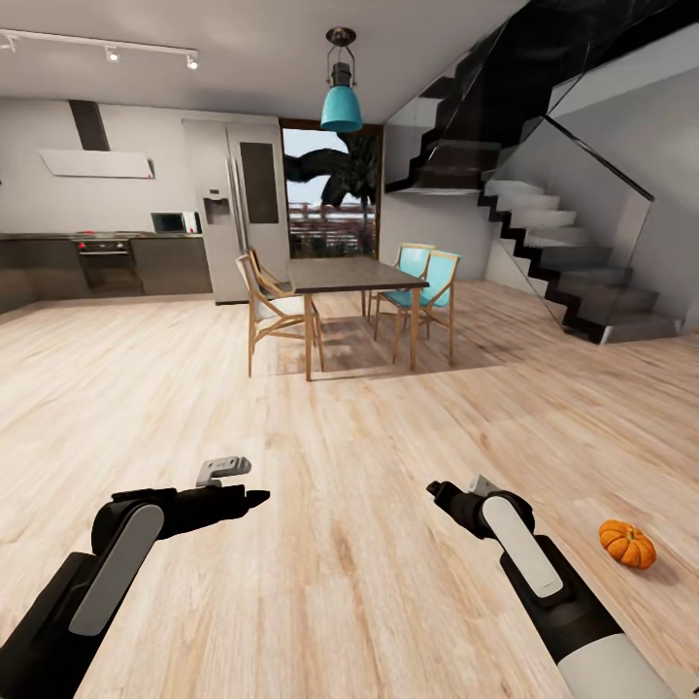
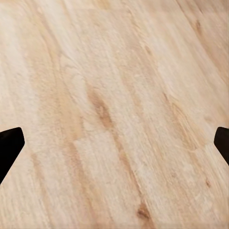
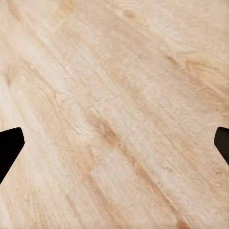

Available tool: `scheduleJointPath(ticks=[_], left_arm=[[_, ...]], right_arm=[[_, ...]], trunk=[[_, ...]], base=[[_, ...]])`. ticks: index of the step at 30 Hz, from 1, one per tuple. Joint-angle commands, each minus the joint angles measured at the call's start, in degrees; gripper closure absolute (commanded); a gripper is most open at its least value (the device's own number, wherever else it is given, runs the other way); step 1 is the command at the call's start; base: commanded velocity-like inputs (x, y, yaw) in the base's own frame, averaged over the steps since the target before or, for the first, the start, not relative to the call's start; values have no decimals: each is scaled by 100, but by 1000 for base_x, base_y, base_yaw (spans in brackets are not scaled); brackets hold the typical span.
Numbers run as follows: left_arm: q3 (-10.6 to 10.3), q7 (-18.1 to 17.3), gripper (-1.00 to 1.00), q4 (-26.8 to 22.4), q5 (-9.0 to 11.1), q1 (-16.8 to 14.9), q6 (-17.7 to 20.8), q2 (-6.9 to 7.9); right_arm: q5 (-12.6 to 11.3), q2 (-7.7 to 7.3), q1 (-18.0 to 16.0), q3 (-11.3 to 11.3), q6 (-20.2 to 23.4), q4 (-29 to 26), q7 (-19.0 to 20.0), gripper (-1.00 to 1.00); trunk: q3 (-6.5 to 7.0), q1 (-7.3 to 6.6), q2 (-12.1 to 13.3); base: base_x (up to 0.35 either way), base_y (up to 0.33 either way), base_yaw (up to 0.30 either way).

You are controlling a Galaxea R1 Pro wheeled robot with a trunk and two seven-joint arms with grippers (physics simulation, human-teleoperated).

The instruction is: Place each of the two pumpkins and all three candles from the living room inside a cabinet in the living room (use any cabinet), then make sure every cabinet is closed, and position the cauldron so it is next to a table in the living room.

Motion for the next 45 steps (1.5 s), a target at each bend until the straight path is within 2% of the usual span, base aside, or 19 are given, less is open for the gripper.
scheduleJointPath(ticks=[1, 8, 20, 35, 38, 42, 43, 45], left_arm=[[-8, 60, -100, -6, 58, -4, 12, 4], [-8, 60, -100, -1, 59, -6, 12, 3], [-8, 60, -100, -4, 58, -5, 12, 11], [-8, 60, -100, -2, 58, -6, 12, 12], [-8, 60, -100, -2, 58, -6, 12, 7], [-8, 60, -100, -2, 58, -3, 12, 4], [-8, 60, -100, 0, 58, -5, 12, 4], [-8, 60, -100, 0, 58, -4, 12, 3]], right_arm=[[-35, -6, -5, 12, 7, -7, -43, -100], [-43, -6, -5, 10, 4, -7, -40, -100], [-45, -14, -3, 6, 4, -7, -39, -100], [-92, -24, -1, -6, 4, 0, -36, -100], [-223, -35, -3, -62, 11, 36, -32, -100], [-271, -42, -1, -118, 12, 158, -20, -100], [-281, -34, -1, -234, 22, 216, 37, -100], [-285, -27, -3, -322, 31, 245, 88, -100]], trunk=[[-6, -1, -3], [7, -1, -3], [71, -1, -3], [154, -1, -3], [171, -1, -3], [191, -1, -3], [196, -1, -3], [204, -1, -3]], base=[[-6, 6, -2], [-2, 93, -77], [0, 116, -233], [0, 10, -243], [0, 0, -245], [0, 0, -256], [0, 0, -268], [0, 0, -269]])
